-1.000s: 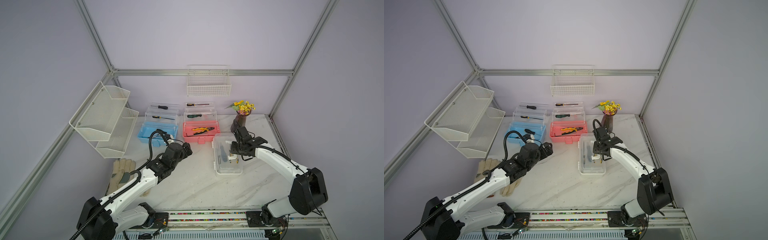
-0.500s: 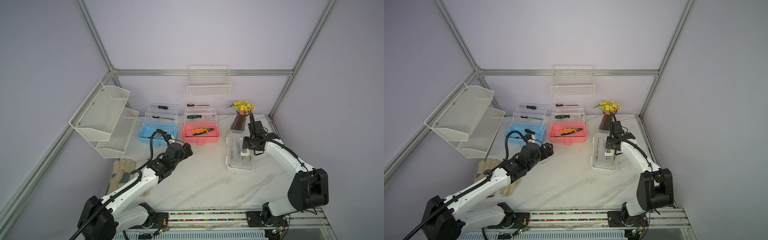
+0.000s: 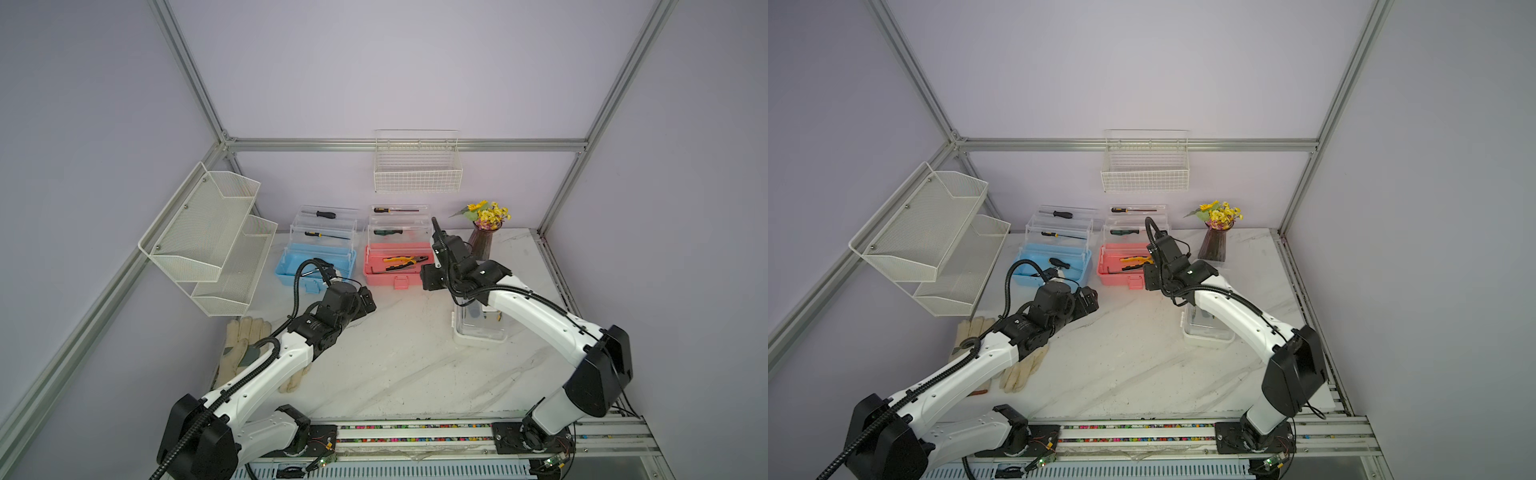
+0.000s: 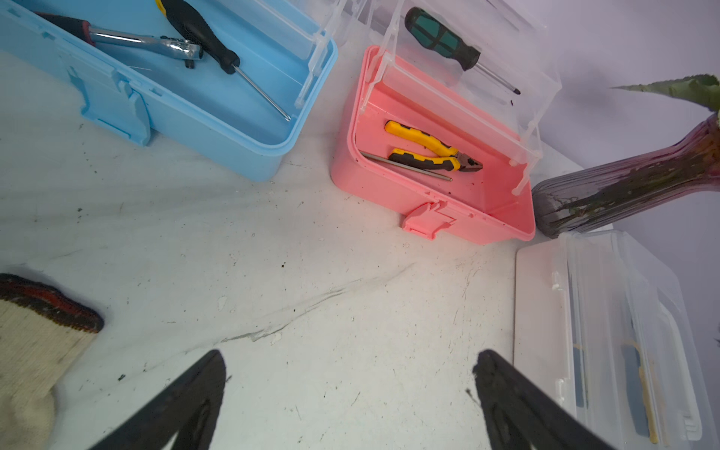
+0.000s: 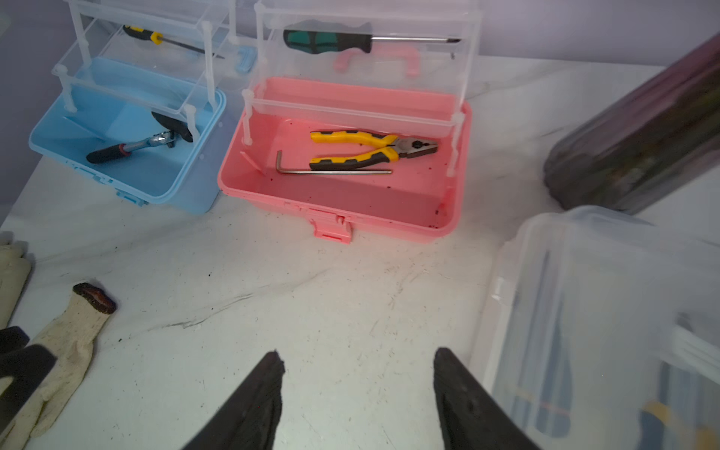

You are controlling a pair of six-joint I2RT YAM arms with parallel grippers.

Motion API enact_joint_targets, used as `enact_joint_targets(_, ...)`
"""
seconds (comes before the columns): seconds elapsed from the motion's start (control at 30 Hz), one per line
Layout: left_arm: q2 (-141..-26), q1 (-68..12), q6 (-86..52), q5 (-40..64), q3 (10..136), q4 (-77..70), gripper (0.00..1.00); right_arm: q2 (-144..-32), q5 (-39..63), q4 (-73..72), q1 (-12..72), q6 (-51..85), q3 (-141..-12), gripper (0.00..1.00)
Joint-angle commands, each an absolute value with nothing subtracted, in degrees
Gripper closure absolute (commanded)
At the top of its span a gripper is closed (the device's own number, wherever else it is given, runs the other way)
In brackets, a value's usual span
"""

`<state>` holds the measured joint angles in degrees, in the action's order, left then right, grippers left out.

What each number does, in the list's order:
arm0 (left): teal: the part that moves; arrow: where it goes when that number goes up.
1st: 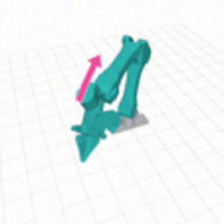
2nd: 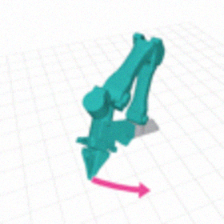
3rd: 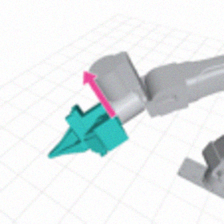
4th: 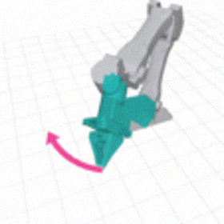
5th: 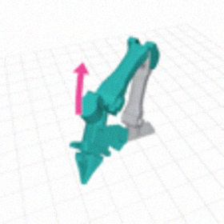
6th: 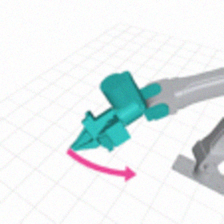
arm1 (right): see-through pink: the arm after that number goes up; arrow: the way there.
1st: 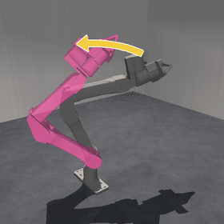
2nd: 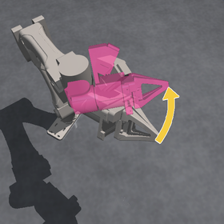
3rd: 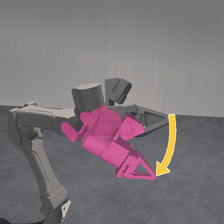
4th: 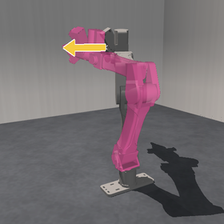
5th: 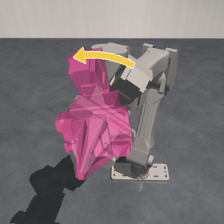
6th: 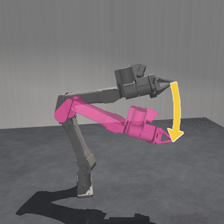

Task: Close toolboxes
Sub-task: Adjust the toolbox at the center of the board.

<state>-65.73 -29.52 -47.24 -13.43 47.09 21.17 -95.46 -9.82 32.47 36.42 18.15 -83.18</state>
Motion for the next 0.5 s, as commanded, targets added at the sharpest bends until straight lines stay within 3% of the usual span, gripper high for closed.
enact_joint_targets(0.0, -64.2, -28.5, -44.2, -8.6, 52.5, 25.5, 0.0, -101.9, -1.3, 20.7, 36.4, 12.3, -83.8, 0.35)
enact_joint_targets(0.2, -61.1, -28.2, -43.4, -7.0, 51.1, 27.7, 0.0, -113.3, 1.1, 15.7, 36.4, 5.3, -90.9, 0.18)
enact_joint_targets(0.47, -58.9, -28.1, -44.5, -6.5, 49.1, 27.7, 0.0, -125.7, 0.8, 15.3, 36.4, 7.1, -101.3, 0.18)
